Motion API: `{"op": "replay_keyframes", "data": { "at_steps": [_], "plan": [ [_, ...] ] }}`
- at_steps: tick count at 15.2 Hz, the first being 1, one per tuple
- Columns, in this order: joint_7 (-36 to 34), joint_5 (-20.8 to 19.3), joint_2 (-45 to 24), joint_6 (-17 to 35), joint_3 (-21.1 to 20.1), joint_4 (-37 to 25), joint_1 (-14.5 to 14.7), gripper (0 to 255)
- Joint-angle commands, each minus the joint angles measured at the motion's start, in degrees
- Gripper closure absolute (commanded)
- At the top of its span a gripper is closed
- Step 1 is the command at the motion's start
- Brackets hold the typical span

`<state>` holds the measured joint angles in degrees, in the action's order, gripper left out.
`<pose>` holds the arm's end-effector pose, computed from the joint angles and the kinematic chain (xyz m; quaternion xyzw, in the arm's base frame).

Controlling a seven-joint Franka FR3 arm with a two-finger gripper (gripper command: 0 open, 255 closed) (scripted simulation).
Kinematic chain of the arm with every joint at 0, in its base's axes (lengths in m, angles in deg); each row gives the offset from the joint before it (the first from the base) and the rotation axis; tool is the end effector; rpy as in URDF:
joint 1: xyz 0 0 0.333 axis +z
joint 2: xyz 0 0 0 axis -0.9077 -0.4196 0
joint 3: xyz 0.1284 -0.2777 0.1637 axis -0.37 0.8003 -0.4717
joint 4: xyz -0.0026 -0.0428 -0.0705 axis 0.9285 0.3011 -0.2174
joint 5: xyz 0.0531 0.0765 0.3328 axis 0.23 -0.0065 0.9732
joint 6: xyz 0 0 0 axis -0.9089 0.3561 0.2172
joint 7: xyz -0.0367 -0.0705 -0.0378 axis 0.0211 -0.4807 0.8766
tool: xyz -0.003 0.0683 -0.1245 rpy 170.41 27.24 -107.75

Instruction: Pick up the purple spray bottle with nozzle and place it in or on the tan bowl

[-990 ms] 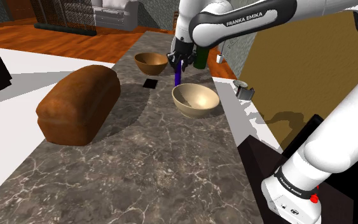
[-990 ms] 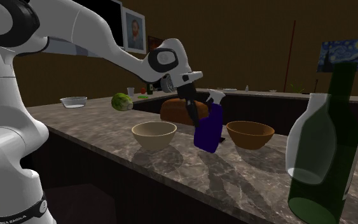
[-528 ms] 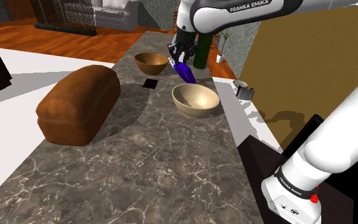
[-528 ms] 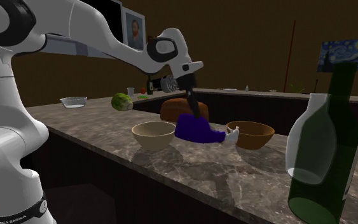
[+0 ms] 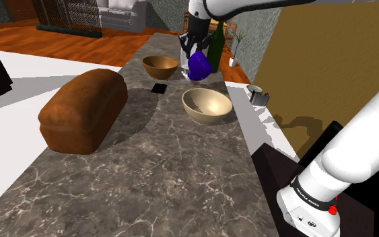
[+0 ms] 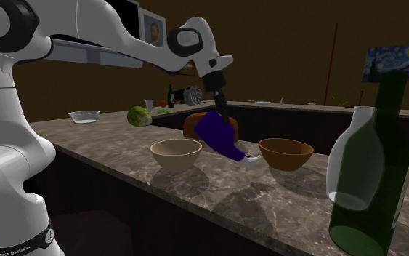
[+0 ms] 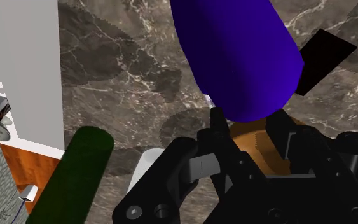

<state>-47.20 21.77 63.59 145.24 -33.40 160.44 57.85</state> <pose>0.5292 0.0859 0.5769 0.9673 -0.1806 0.1579 0.0829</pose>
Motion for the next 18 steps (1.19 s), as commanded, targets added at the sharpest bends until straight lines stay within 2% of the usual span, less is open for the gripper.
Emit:
{"op": "replay_keyframes", "data": {
  "at_steps": [1,12,18],
  "plan": [
    [0.28,0.18,0.10,-1.52,-0.10,-1.43,0.10,255],
    [2.06,0.52,-0.85,-9.20,-0.37,-10.16,0.33,255],
    [-0.73,4.03,10.84,-8.04,-1.57,2.68,2.16,255]
  ]
}}
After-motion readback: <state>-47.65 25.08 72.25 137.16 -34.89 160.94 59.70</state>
